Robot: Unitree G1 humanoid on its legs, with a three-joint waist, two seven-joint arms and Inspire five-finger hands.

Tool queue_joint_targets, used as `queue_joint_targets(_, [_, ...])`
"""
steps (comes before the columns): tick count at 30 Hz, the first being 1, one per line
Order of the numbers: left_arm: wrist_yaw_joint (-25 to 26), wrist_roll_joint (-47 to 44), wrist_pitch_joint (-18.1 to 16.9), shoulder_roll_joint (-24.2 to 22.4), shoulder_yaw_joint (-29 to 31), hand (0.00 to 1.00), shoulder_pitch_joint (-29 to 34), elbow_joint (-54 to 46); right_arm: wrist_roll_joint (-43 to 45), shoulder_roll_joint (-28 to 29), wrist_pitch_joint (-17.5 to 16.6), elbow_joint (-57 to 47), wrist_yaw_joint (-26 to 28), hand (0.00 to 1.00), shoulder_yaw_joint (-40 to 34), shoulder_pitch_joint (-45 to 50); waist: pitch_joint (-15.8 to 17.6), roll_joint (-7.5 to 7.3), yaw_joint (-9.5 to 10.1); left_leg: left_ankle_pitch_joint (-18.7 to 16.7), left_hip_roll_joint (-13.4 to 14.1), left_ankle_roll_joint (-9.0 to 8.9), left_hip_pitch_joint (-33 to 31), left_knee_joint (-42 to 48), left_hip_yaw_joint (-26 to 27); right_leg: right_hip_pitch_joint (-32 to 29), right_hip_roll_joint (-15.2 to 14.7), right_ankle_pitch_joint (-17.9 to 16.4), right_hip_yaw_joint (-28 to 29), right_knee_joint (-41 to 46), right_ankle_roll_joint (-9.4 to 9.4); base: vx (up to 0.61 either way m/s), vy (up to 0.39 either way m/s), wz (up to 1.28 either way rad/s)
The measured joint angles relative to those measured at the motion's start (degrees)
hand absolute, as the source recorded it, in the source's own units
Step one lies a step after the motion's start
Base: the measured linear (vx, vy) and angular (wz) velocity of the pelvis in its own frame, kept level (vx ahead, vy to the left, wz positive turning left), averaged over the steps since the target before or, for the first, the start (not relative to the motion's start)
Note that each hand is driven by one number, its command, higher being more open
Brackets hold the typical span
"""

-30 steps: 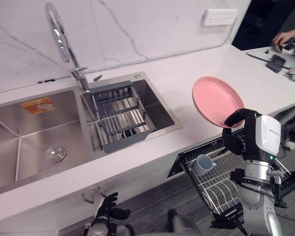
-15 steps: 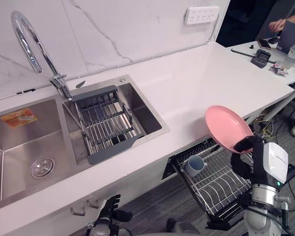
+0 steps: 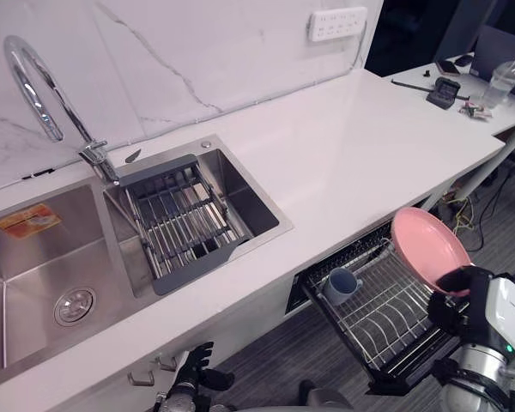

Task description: Walk over to the sink, pick up the cup, carry it to the dishwasher, place the cup inside the dishwasher, then close the dishwasher door

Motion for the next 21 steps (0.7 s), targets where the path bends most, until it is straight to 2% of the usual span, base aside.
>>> queue_joint_targets(5, [-0.02,0.08,-0.09,-0.4,0.3,0.9,0.16,-0.88,4.85,-0.14,1.14,1.36,-1.42,0.3,-3.62,-0.59,1.55,0.27,-0.46,-0.21,-0.76,0.11,-1.61,0.94,1.31,-4.76,-1.16,-3.16,1.13,6.72,0.0,-0.05,-0.017,-0.05])
queue_joint_targets(12, [-0.03,-0.21,-0.33,-1.73,0.24,0.9,-0.74,-2.85,16.72,-3.81,1.3,4.65,-1.72,0.3,-3.89,-5.37,5.42,3.12,0.29,-2.35,0.5,0.11,-6.85,6.48,3.58,-10.99,-1.08,-4.89,2.5,12.25,-0.58,-0.04,-0.034,-0.06])
queue_joint_targets(14, [-0.04,-0.35,-0.48,-1.87,0.16,0.9,-0.99,-3.13,18.25,-4.83,1.3,5.41,-1.7,0.3,-3.87,-6.92,6.16,3.5,0.43,-2.42,0.88,0.07,-7.79,7.32,4.28,-11.96,-1.08,-5.03,2.46,12.89,-0.7,0.0,-0.012,0.02])
queue_joint_targets(18, [-0.02,-1.59,-0.72,-2.0,0.02,0.9,-2.52,-4.12,22.47,-6.9,1.06,6.41,-1.5,0.3,-3.45,-11.08,9.58,3.38,0.66,-3.04,1.57,0.05,-9.07,9.01,4.91,-12.93,-0.85,-5.06,2.62,13.57,-0.74,-0.01,0.0,-0.02])
queue_joint_targets(21, [-0.02,-2.46,-1.06,-2.36,-0.16,0.9,-3.58,-4.44,24.8,-9.81,0.23,11.69,-0.39,0.3,-2.71,-15.39,11.32,3.16,0.84,-3.3,1.69,0.09,-9.77,9.47,6.31,-14.09,-0.83,-5.0,3.4,13.88,-0.67,-0.01,0.015,-0.1])
